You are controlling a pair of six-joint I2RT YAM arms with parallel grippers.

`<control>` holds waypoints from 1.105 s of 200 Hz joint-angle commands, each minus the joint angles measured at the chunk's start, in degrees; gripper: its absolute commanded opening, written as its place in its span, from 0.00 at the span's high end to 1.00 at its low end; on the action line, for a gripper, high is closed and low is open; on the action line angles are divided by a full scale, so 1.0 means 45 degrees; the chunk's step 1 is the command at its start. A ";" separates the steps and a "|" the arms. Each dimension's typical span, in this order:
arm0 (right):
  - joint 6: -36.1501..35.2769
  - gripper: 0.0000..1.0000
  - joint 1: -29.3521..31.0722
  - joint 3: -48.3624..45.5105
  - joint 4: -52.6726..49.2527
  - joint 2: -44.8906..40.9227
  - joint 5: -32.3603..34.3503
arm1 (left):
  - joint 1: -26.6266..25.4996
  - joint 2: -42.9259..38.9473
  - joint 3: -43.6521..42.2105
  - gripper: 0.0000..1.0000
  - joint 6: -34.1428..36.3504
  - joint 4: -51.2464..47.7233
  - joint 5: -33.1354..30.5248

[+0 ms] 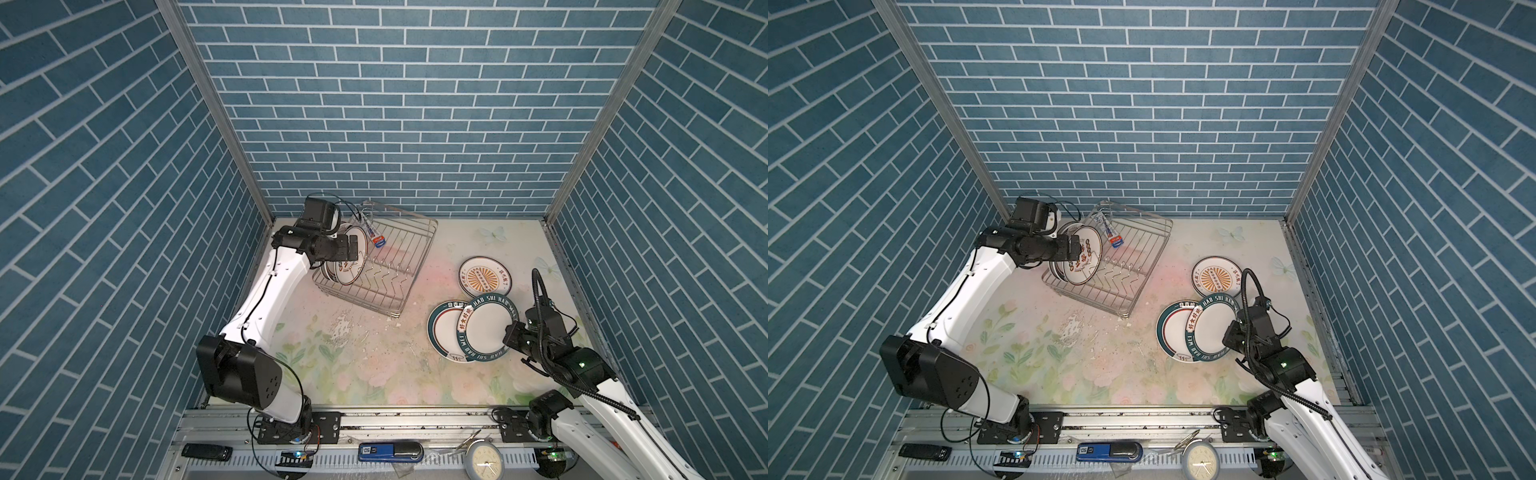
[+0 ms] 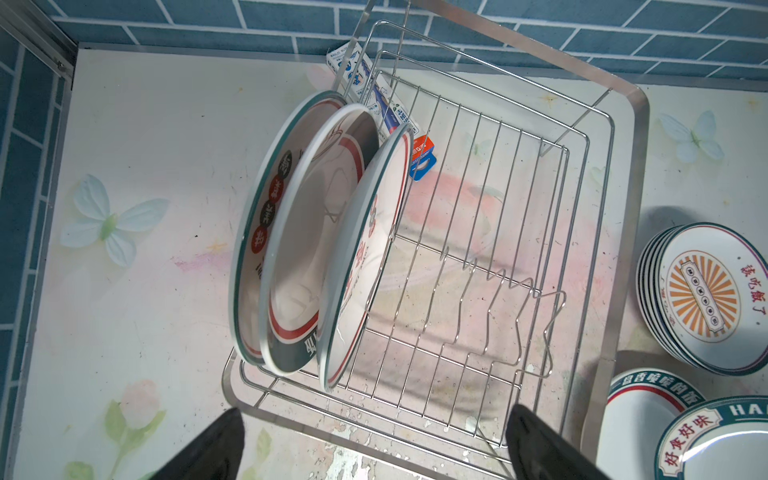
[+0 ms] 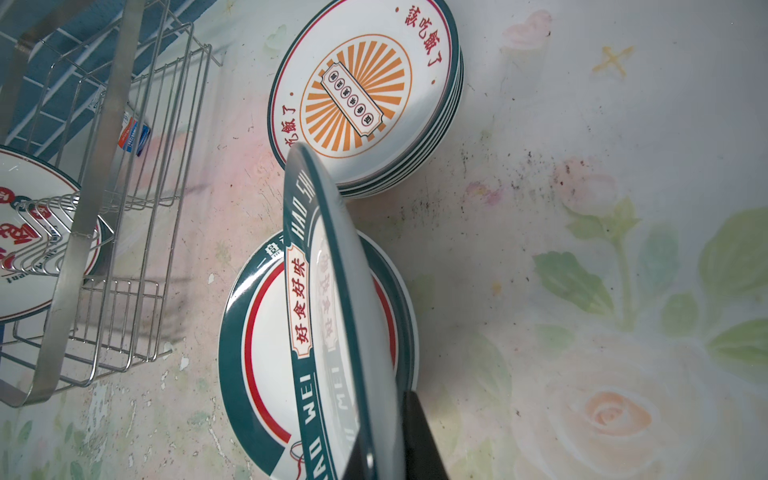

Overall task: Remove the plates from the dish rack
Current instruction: 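Lower the plate onto the green-rimmed plate on the table with the right gripper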

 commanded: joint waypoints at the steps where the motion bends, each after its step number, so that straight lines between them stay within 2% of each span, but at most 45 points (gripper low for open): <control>1: 0.0676 1.00 -0.0117 -0.0304 0.0836 0.0089 -0.0575 | 0.0056 -0.0280 0.0031 0.01 0.0073 -0.0058 0.0069; 146: 0.1917 1.00 -0.1114 -0.2344 0.3439 0.0898 -0.3535 | 0.0143 0.0104 0.0480 0.01 -0.0206 -0.0488 -0.0303; 221: 0.1976 0.86 -0.1197 -0.2747 0.4346 0.1731 -0.4061 | 0.0213 -0.0096 0.0230 0.01 -0.0253 -0.0112 0.0326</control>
